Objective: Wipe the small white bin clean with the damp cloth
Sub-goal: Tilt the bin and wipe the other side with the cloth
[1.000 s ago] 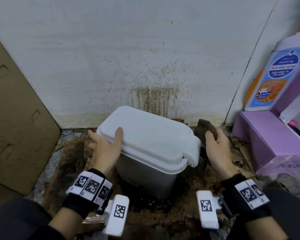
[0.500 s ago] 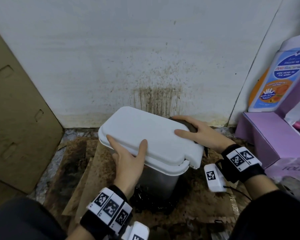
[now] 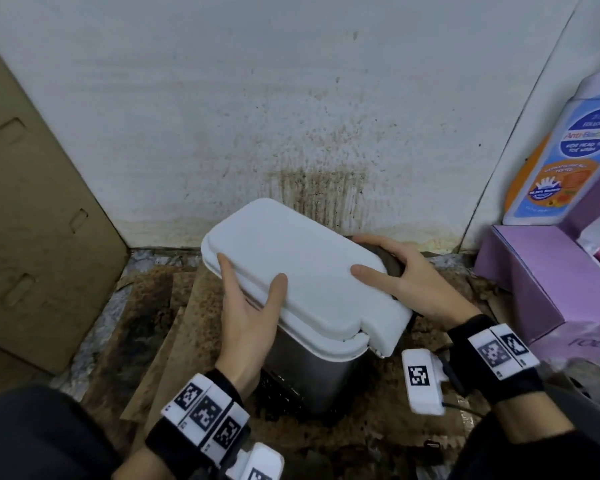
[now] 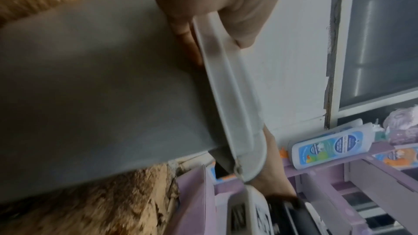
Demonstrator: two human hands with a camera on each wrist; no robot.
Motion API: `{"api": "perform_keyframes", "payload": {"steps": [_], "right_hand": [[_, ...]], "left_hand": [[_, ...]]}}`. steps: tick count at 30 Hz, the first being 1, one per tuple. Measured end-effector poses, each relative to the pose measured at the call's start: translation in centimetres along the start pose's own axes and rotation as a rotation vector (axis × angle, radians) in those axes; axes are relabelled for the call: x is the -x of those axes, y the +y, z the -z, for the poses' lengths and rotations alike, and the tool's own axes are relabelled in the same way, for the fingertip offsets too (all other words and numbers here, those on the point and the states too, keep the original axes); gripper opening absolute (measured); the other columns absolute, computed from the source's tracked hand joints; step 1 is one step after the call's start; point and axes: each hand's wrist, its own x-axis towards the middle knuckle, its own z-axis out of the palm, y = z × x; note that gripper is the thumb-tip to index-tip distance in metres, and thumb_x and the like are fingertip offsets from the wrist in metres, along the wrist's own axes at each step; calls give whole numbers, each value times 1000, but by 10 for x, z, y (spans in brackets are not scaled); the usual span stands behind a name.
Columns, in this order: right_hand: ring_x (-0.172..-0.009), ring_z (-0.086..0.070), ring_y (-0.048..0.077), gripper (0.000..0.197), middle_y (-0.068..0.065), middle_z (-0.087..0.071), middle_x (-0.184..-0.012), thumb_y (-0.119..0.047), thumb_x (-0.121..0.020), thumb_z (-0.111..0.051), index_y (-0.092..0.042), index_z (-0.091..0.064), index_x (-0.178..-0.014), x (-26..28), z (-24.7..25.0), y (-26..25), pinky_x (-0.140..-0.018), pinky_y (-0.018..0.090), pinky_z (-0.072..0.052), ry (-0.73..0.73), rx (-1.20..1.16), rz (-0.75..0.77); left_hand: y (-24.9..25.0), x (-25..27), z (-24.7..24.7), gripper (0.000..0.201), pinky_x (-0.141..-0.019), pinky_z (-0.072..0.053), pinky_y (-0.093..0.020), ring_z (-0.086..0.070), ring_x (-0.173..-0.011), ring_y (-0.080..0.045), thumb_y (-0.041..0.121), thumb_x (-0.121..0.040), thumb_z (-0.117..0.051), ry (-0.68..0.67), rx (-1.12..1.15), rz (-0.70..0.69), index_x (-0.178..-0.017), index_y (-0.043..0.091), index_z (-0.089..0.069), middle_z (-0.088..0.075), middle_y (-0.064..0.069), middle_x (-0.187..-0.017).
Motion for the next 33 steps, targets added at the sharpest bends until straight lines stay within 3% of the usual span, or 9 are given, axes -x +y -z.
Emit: {"api": "perform_keyframes", "payload": {"steps": [3,7,10,14,18,22,27,30,33], "right_hand": [[-109,-66,-5,54,-20,-64,-134,-51,-84,-79,-44,-62,-135,16,-10,-3,-81,24,-61,137,-60,-28],[-103,-61,-19,62,-22,-63,-133,-48,-83,-82,-39,-60,-140,38,-34,-7,-70,6,-52,335,-127,-69],[-114,-58,-9,71,-21,-58,-138,-49,-83,-82,-36,-53,-147,51,-59,-9,-82,12,-49,464,-161,-104],[-134,-50,11,81,-14,-51,-146,-56,-83,-80,-40,-42,-153,62,-93,-12,-108,41,-49,595,-182,-164],[-136,-41,7,89,-19,-41,-144,-56,-84,-78,-42,-31,-158,67,-119,-14,-113,41,-43,630,-201,-191],[-144,-37,9,97,-27,-34,-141,-58,-86,-75,-44,-16,-162,65,-125,-11,-117,45,-41,630,-222,-192],[-137,-50,14,71,-13,-47,-152,-56,-96,-61,-41,-28,-156,61,-131,2,-112,48,-47,647,-293,-186],[-126,-57,3,55,-12,-54,-144,-45,-103,-57,-38,-37,-153,57,-129,5,-105,33,-51,631,-358,-159],[-107,-65,-8,41,-17,-64,-130,-36,-107,-53,-35,-47,-147,51,-123,6,-88,19,-53,590,-483,-151]], "left_hand": [[6,-15,6,96,-98,-48,-15,-47,-130,9,37,-92,-69,-99,13,-23,-163,34,-5,-34,22,-154],[15,-41,16,94,-112,-46,-43,-46,-141,-11,52,-87,-72,-274,-25,0,-160,42,-14,-35,12,-162],[20,-57,18,76,-104,-52,-32,-52,-134,-7,39,-97,-64,-330,-92,-3,-159,42,-20,-43,11,-156],[27,-72,16,63,-93,-53,-29,-57,-126,-6,30,-100,-60,-386,-122,21,-155,45,-33,-51,15,-147],[25,-79,15,57,-99,-53,-36,-61,-118,-2,28,-103,-56,-421,-156,61,-153,44,-37,-55,23,-136],[18,-79,16,56,-87,-54,-27,-64,-106,9,29,-104,-53,-413,-159,67,-155,43,-34,-54,30,-130],[17,-77,20,56,-78,-53,-18,-62,-107,10,34,-104,-52,-401,-196,56,-156,44,-31,-54,24,-136],[19,-77,26,60,-85,-57,-33,-66,-114,-12,45,-100,-56,-383,-228,75,-154,50,-30,-58,7,-142],[25,-75,31,63,-94,-56,-43,-66,-114,-18,52,-97,-57,-390,-270,86,-153,52,-28,-60,5,-138]]}}
